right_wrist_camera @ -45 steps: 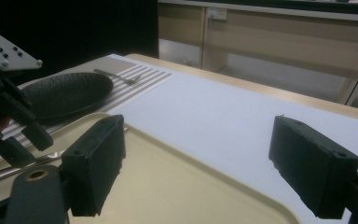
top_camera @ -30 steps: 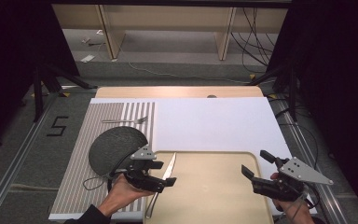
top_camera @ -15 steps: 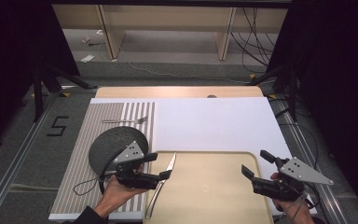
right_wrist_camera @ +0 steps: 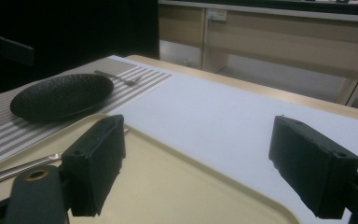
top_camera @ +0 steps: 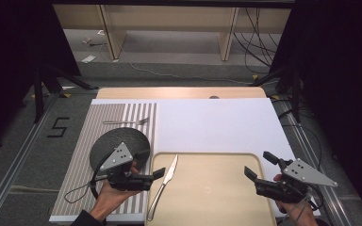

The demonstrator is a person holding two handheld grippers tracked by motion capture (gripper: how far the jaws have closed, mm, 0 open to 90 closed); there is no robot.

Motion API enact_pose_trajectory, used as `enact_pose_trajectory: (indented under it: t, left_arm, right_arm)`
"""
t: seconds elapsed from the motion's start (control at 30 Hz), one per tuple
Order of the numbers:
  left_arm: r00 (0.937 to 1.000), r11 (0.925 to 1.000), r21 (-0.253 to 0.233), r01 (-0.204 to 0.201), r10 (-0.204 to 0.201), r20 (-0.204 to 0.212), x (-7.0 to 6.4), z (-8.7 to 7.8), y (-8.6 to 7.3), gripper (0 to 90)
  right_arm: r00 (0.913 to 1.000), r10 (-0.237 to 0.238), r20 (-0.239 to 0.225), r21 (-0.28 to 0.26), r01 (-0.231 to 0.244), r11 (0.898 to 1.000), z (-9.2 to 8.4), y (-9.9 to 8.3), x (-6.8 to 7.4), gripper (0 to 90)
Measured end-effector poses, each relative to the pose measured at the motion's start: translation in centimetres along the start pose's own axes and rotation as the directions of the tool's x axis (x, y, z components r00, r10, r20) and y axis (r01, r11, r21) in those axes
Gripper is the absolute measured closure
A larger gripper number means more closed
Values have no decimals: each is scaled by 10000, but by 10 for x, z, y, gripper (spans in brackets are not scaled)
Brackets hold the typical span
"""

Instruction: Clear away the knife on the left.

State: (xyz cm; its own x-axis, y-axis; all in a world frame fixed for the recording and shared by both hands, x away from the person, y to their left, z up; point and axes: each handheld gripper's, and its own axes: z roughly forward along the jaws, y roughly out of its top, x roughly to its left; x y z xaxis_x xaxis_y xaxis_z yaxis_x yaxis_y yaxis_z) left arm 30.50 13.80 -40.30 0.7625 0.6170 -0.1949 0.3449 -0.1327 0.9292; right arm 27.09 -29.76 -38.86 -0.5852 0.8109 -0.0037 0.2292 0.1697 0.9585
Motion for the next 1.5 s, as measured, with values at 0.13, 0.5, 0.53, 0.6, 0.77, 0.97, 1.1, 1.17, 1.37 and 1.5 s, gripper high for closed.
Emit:
enact_pose_trajectory:
  t: [0.13, 0.5, 0.53, 0.6, 0.77, 0.97, 1.1, 1.17, 1.37, 1.5]
  left_arm:
    - [9999, 10000, -65, 29, -30, -149, 3, -5, -3, 165]
    - [9999, 9998, 129, -121, 122, -48, 2, -13, -6, 164]
    - [9999, 9997, 205, -166, 166, -1, 1, -13, -7, 164]
    - [9999, 9994, 314, -160, 161, -8, 0, -14, -7, 164]
    - [9995, 9995, 192, -258, 261, -155, 0, -20, -9, 164]
    - [9997, 9998, 89, -195, 197, -160, 0, -23, -8, 165]
    - [9996, 9996, 178, -227, 230, -175, -1, -21, -8, 165]
    - [9996, 9995, 211, -234, 237, -158, -1, -21, -8, 165]
    - [9996, 9989, 382, -261, 266, -120, -2, -19, -9, 165]
    - [9995, 9985, 472, -293, 298, -92, -3, -18, -9, 165]
  right_arm:
    - [10000, 16, -18, -7, -16, 10000, 0, 0, 0, 194]
    - [10000, 18, -27, -5, -18, 10000, 0, 0, 0, 193]
    - [10000, 34, -37, -18, -34, 10000, 0, 0, 0, 193]
    - [10000, 35, -38, -10, -36, 10000, 0, 0, 0, 193]
    - [10000, 51, -56, -23, -52, 10000, -1, 0, 0, 193]
    - [10000, 15, -45, -65, -15, 10000, -1, 0, 1, 193]
    - [10000, 19, -50, -86, -20, 10000, -1, 0, 0, 193]
    - [10000, 24, -49, -83, -24, 10000, -1, 0, 0, 193]
    - [10000, 32, -56, -80, -33, 10000, -2, 0, 1, 193]
    - [10000, 21, -55, -79, -21, 10000, -1, 0, 1, 193]
